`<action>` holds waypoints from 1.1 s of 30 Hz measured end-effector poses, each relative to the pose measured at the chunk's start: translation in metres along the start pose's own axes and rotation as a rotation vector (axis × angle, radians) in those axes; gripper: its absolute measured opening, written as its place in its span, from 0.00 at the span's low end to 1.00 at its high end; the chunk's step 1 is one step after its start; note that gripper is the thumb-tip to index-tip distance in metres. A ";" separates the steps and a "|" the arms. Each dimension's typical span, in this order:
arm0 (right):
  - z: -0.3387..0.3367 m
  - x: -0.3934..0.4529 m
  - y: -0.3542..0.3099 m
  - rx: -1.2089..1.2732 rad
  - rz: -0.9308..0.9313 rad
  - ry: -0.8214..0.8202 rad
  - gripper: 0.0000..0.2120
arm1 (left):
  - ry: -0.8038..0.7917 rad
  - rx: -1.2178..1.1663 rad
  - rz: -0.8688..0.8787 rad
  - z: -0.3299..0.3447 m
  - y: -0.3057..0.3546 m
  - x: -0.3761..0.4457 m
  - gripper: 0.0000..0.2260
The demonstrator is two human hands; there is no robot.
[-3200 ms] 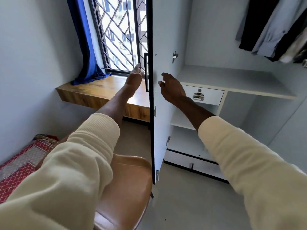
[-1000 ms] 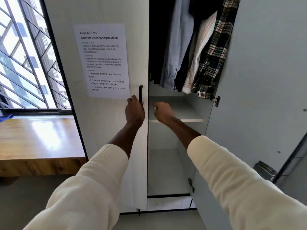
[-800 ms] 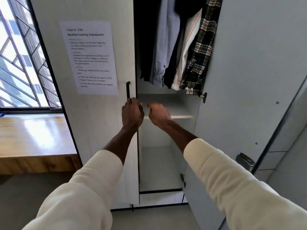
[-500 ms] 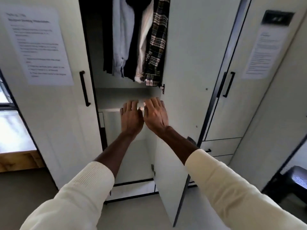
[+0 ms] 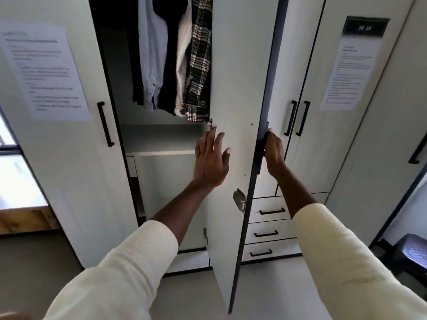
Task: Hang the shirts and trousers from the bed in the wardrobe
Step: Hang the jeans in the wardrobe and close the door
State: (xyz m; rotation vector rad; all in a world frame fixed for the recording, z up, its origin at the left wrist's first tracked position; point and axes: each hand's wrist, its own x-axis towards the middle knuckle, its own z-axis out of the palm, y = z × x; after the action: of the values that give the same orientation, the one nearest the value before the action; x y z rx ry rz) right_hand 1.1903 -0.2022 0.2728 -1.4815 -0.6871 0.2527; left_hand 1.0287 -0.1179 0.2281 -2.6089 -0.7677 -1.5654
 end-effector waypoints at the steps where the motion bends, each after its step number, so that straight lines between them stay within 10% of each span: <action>1: 0.004 -0.005 0.000 0.036 0.000 0.029 0.20 | 0.017 0.011 -0.025 -0.004 -0.009 -0.001 0.20; 20: 0.318 -0.082 -0.015 0.243 -0.195 -0.235 0.32 | 0.382 0.047 -0.433 -0.110 -0.299 0.021 0.15; 33: 0.455 -0.023 -0.026 0.044 -0.151 -0.293 0.31 | 0.027 -0.392 -0.672 -0.114 -0.406 0.100 0.14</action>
State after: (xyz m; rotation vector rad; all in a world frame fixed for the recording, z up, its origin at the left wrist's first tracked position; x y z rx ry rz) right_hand 0.9102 0.1578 0.2659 -1.3558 -1.0179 0.3697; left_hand 0.8066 0.2516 0.2701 -2.7277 -1.6118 -2.0762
